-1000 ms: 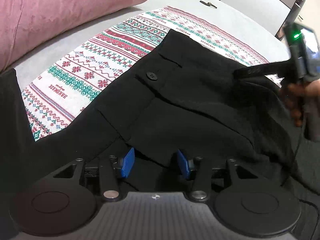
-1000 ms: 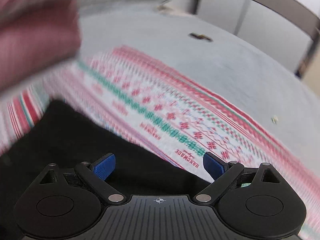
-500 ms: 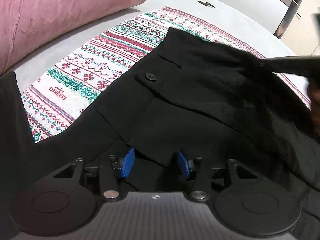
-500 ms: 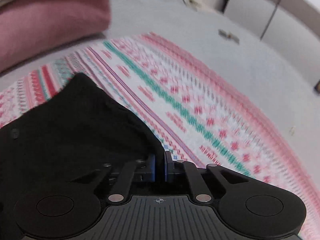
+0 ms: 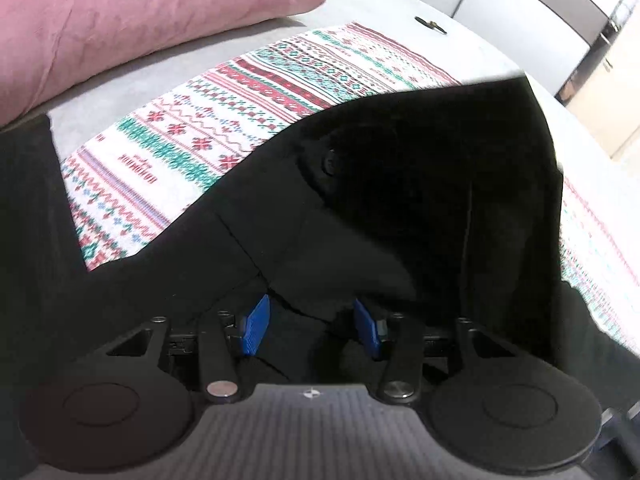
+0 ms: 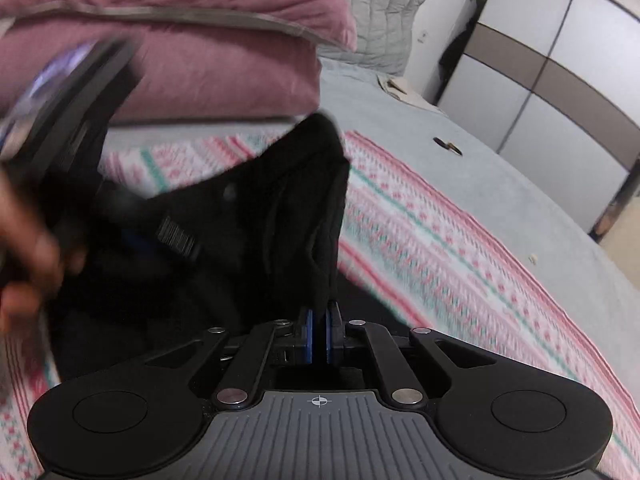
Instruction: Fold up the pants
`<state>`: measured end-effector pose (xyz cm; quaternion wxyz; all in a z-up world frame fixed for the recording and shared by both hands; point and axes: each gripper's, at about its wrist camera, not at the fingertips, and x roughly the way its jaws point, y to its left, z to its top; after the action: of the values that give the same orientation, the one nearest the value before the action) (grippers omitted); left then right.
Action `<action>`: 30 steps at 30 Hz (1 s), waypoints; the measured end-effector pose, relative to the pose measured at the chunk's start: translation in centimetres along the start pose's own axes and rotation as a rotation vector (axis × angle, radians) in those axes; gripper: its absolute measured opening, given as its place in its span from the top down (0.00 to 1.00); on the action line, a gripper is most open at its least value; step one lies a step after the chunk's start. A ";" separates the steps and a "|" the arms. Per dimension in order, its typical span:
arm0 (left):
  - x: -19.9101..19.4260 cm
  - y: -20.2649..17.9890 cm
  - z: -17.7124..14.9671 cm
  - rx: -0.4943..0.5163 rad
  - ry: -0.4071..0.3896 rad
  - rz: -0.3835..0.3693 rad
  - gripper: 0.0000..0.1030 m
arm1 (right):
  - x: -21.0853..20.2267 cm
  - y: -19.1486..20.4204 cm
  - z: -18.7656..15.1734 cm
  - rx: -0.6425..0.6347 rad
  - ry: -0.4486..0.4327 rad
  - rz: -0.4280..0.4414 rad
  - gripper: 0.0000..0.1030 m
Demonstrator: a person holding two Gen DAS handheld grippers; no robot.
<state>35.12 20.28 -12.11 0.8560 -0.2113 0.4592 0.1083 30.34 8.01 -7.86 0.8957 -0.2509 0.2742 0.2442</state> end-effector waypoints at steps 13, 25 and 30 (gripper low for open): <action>-6.9 4.5 0.1 -0.226 -0.195 -0.312 0.00 | 1.3 4.8 -2.7 0.143 0.032 -0.040 0.95; -1.8 -1.6 -0.1 -0.010 -0.083 -0.038 0.46 | -2.2 3.5 -3.3 0.248 0.051 0.045 0.71; -3.7 0.4 0.1 -0.058 -0.109 -0.080 0.49 | -7.8 -10.0 -8.1 0.614 0.059 -0.034 0.37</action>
<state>32.98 20.76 -9.06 0.8769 -0.2479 0.3998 0.0986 27.43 -6.59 -5.76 0.9252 0.0198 0.3567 0.1278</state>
